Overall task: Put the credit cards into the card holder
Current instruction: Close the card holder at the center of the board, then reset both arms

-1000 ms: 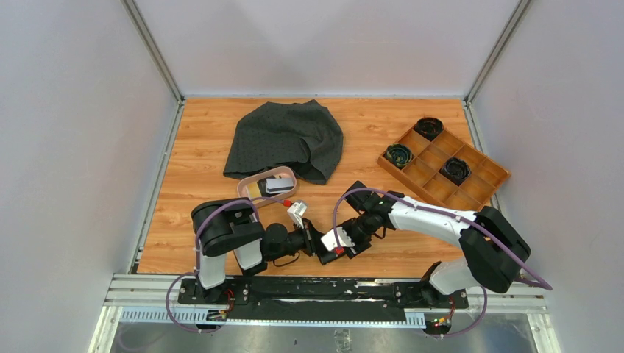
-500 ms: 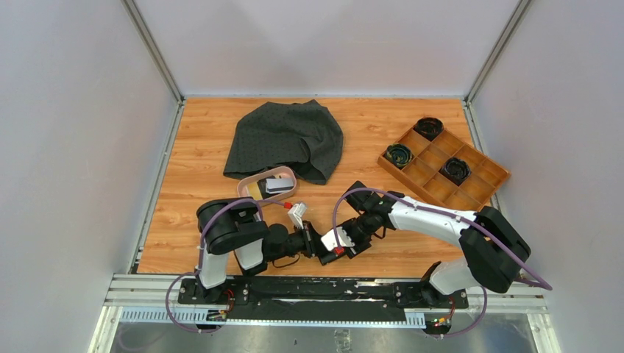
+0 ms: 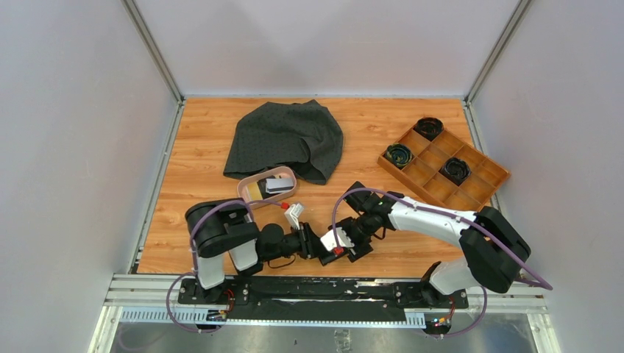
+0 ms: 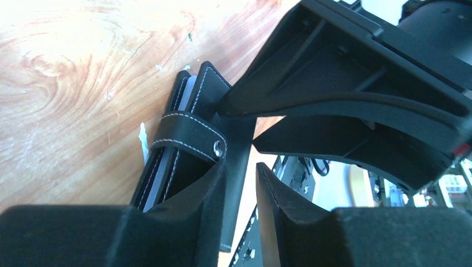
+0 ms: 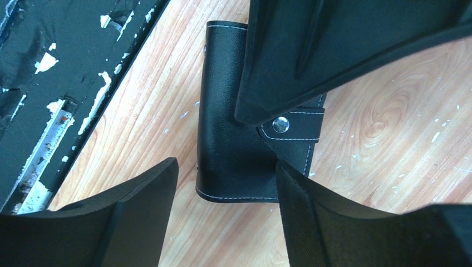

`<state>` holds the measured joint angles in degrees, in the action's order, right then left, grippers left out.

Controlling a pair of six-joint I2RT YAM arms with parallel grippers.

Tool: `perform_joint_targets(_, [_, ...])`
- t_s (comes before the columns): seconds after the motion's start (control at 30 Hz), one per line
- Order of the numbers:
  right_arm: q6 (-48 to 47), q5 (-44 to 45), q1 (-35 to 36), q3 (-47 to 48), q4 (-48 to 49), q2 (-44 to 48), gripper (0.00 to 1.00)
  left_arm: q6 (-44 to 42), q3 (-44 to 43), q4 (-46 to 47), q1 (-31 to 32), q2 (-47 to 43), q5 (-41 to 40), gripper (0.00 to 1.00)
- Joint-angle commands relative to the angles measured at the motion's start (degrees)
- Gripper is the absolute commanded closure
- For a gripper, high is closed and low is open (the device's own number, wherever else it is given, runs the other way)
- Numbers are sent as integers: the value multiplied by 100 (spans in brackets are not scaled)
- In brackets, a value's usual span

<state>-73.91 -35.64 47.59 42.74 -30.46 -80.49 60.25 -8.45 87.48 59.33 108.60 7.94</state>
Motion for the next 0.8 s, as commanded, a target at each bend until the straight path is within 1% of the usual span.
perform_joint_targets(0.0, [275, 124, 36, 53, -167, 60, 30, -509, 267, -1590, -14, -642, -83, 63])
perform_joint_targets(0.07, [372, 139, 11, 90, -182, 127, 28, -615, 184, -2199, -12, -1279, -91, 58])
perform_joint_targets(0.17, [408, 82, -58, 162, -320, 295, 27, -871, 5, -3360, -10, -2303, -191, 52])
perform_joint_targets(0.27, [398, -37, -166, 252, -535, 494, 25, -1194, -106, -4546, -10, -3524, -355, 45])
perform_joint_targets(0.4, [368, -141, -373, 388, -895, 766, 24, -1642, -299, -6000, -16, -4914, -584, 32])
perform_joint_targets(0.47, [381, -203, -532, 452, -1040, 894, 23, -1925, -469, -6690, -54, -5474, -680, 25])
perform_joint_targets(0.57, [517, -150, -800, 559, -1166, 1091, 23, -2312, -749, -7551, -292, -6145, -642, 15])
perform_joint_targets(0.63, [798, -66, -989, 662, -1240, 1251, 22, -2552, -998, -8025, -539, -6487, -524, 11])
perform_joint_targets(0.7, [1155, 10, -1267, 806, -1304, 1435, 21, -2845, -1471, -8626, -862, -6711, -509, 4])
perform_joint_targets(0.77, [1640, 220, -1589, 1053, -1343, 1609, 17, -3217, -2004, -9448, -1124, -6801, -627, 0])
